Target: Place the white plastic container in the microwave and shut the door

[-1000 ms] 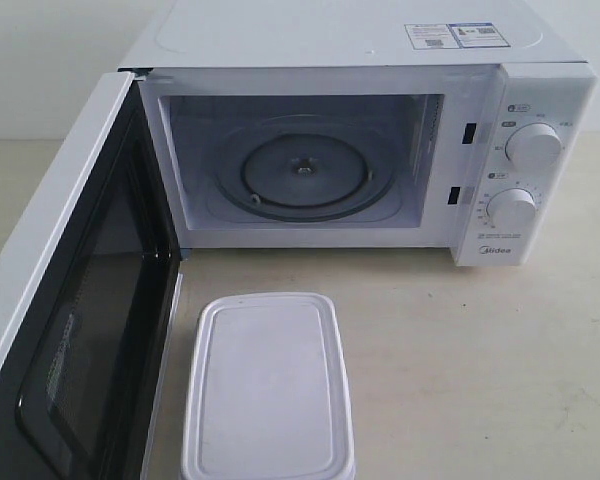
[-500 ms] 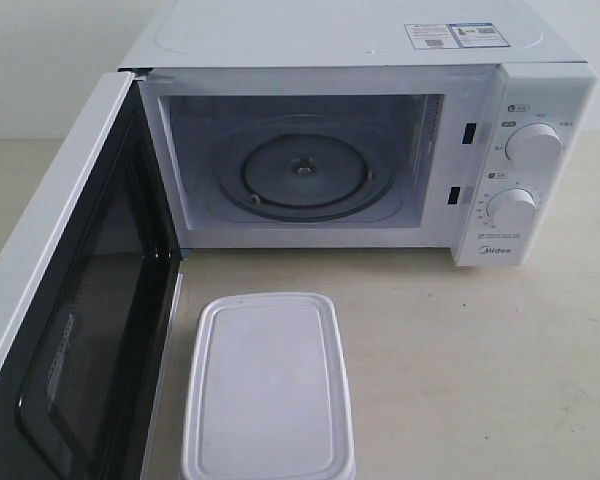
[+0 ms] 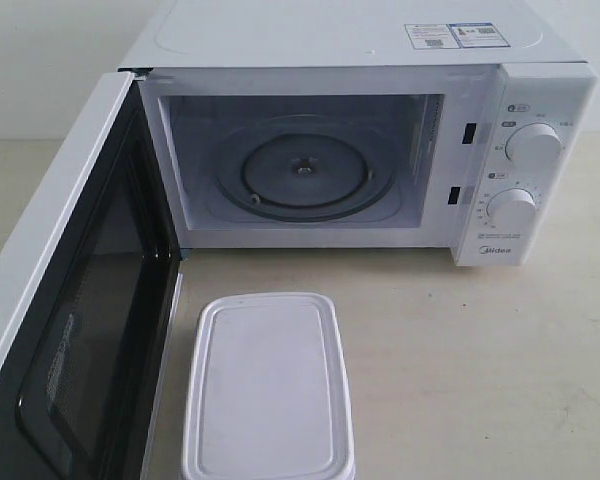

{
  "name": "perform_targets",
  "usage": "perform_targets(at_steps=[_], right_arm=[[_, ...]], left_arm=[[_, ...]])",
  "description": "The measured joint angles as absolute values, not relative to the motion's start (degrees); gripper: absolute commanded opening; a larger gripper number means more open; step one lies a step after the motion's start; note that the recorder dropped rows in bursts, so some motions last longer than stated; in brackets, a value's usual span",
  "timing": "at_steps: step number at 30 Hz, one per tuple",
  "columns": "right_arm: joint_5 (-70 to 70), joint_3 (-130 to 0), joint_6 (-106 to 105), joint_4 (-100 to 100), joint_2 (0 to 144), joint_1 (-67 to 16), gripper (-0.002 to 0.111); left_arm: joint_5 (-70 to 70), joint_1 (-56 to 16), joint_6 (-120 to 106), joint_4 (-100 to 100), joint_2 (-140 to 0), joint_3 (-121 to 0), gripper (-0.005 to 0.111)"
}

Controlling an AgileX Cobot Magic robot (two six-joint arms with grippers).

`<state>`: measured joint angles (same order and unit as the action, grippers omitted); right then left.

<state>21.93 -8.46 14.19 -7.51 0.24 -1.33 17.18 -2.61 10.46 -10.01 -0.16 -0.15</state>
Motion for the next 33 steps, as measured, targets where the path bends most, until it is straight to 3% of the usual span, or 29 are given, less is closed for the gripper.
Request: perform_targets(at_steps=[7,20,33], right_arm=[[17.20,-17.91,17.62,-6.82,0.11,-1.33,0.000],[-1.34,-21.26,23.15,1.90,0.24,-1.33,0.000],[0.53,-36.06,7.82,1.63,21.20,-1.33,0.000]], left_arm=[[17.18,-2.61,10.46,-10.01,-0.16,-0.15,0.004],[17.18,-2.61,10.46,-10.01,-0.16,-0.15,0.004],[17.18,-2.61,10.46,-10.01,-0.16,-0.15,0.004]])
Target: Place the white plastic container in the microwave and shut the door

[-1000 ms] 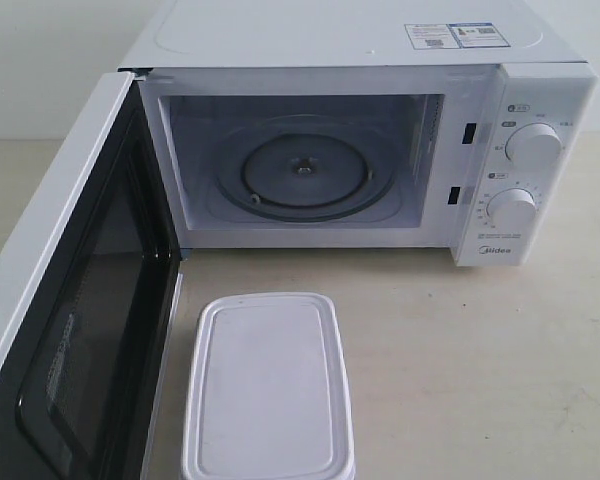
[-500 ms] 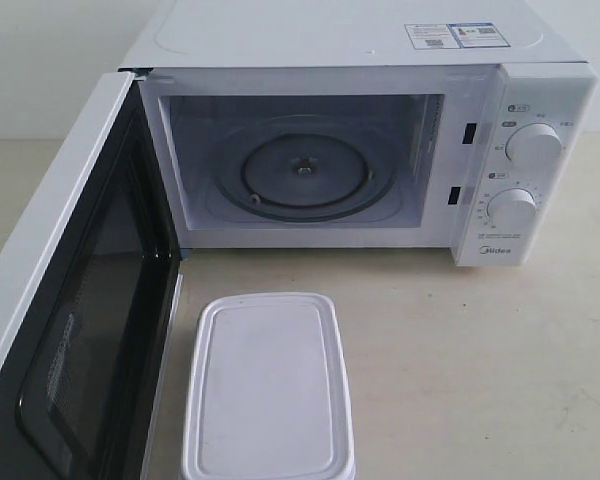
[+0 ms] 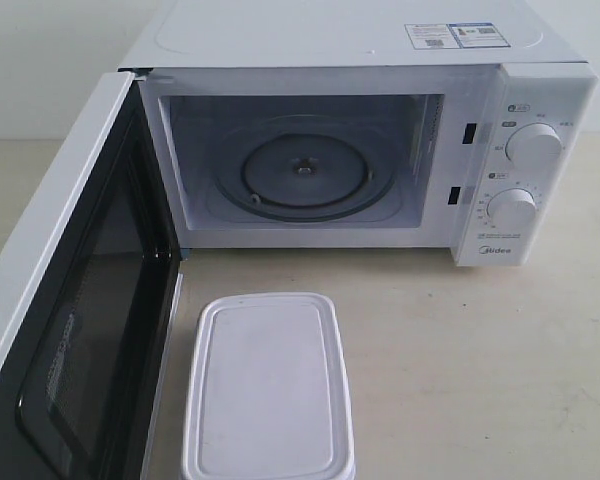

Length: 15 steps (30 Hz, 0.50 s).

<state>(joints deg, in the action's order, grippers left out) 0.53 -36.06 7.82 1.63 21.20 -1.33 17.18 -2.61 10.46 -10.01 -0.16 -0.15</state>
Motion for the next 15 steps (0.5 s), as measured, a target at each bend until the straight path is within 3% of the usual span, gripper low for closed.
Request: perform_targets(at_steps=[8,15], right_arm=[[0.00,-47.99,4.85,-1.13,36.99,-1.33,0.000],[-1.82,-50.17,12.22,-16.72,49.93,-5.35,0.000]], left_arm=[[17.18,-2.61,10.46,-10.01,-0.16,-0.15,0.004],[17.18,-2.61,10.46,-10.01,-0.16,-0.15,0.004]])
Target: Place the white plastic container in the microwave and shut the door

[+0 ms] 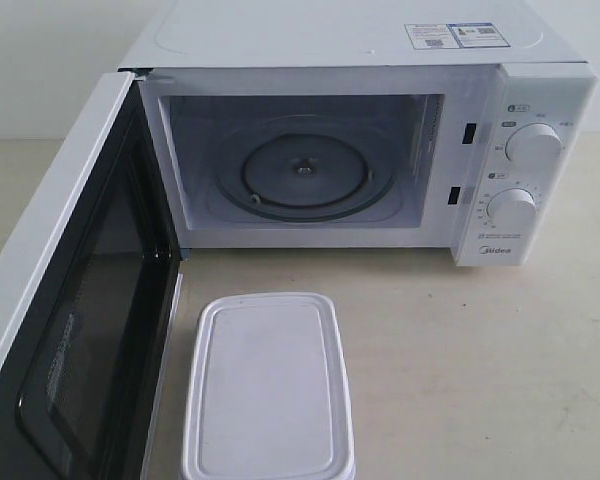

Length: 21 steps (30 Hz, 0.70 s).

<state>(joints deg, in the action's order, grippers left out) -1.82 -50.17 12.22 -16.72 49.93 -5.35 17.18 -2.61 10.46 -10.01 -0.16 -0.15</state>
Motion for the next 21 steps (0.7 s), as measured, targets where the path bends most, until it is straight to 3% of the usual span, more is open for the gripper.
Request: perform_targets(at_steps=[21], right_arm=[[-3.94,-19.46,41.27,-14.15,64.62,-11.80,0.000]], left_arm=[[17.18,-2.61,10.46,-10.01,-0.16,-0.15,0.004]])
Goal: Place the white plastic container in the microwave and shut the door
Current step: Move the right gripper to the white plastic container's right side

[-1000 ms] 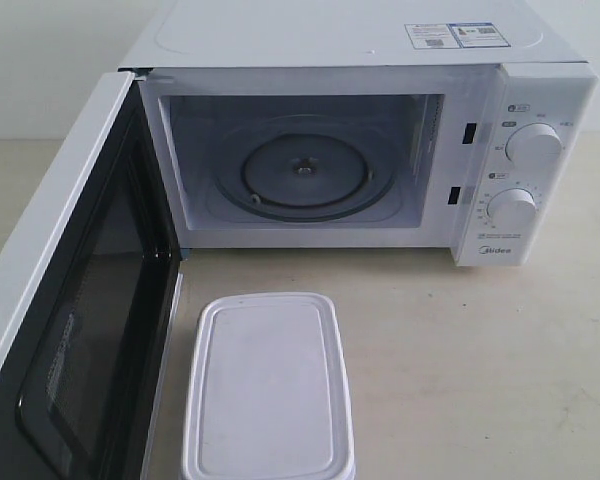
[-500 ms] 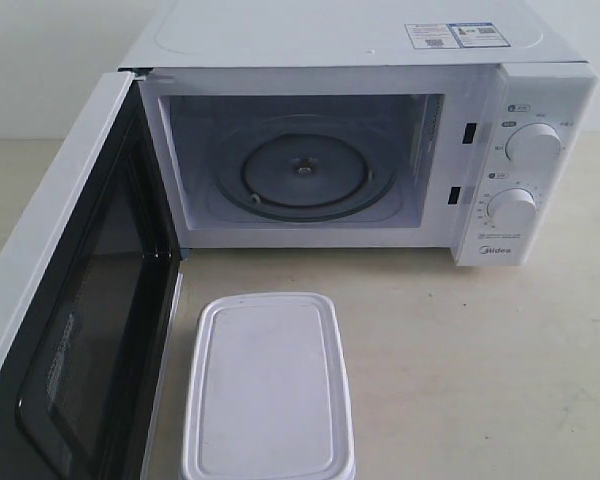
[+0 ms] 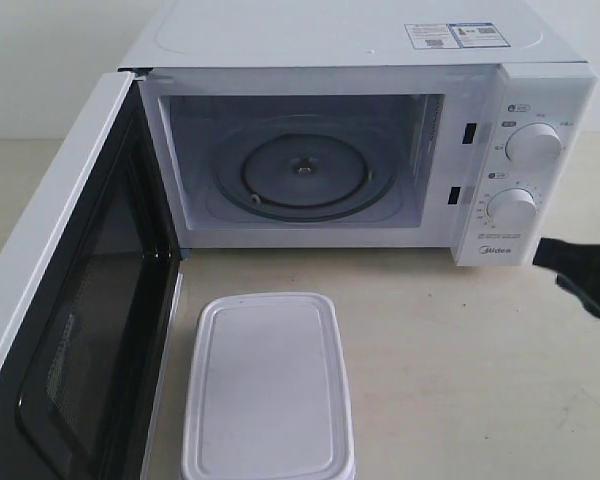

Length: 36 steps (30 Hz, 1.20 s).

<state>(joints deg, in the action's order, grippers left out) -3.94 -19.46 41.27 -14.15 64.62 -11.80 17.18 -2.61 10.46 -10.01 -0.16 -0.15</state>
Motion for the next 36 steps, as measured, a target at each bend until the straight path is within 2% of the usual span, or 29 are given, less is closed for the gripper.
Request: perform_targets(at_steps=[6,12,19,22,26,27,36], right_arm=[[-17.44,-14.95,47.20,-14.15,69.84,-17.06,0.000],[-21.46,-13.47,53.73,-20.01,73.28,-23.84,0.000],[-39.63,-13.25,73.17,-38.52,85.06,-23.14,0.000],[-46.55,-14.06,77.06,-45.03,89.48,-21.81,0.010],[-53.23,-16.41,82.54,-53.28,93.25,-18.47,0.042],[-54.53,-17.11,83.92,-55.24,93.70,-17.40,0.047],[-57.55,-22.97,91.98,-72.24,95.83,-10.83,0.046]], left_arm=[[17.18,-2.61,10.46,-10.01,-0.16,-0.15,0.004],[17.18,-2.61,10.46,-10.01,-0.16,-0.15,0.004],[17.18,-2.61,10.46,-10.01,-0.16,-0.15,0.004],[17.18,-2.61,10.46,-10.01,-0.16,-0.15,0.004],[17.18,-2.61,10.46,-10.01,-0.16,-0.15,0.004],[17.18,-2.61,10.46,-10.01,-0.16,-0.15,0.004],[17.18,-2.61,10.46,-10.01,-0.16,-0.15,0.004]])
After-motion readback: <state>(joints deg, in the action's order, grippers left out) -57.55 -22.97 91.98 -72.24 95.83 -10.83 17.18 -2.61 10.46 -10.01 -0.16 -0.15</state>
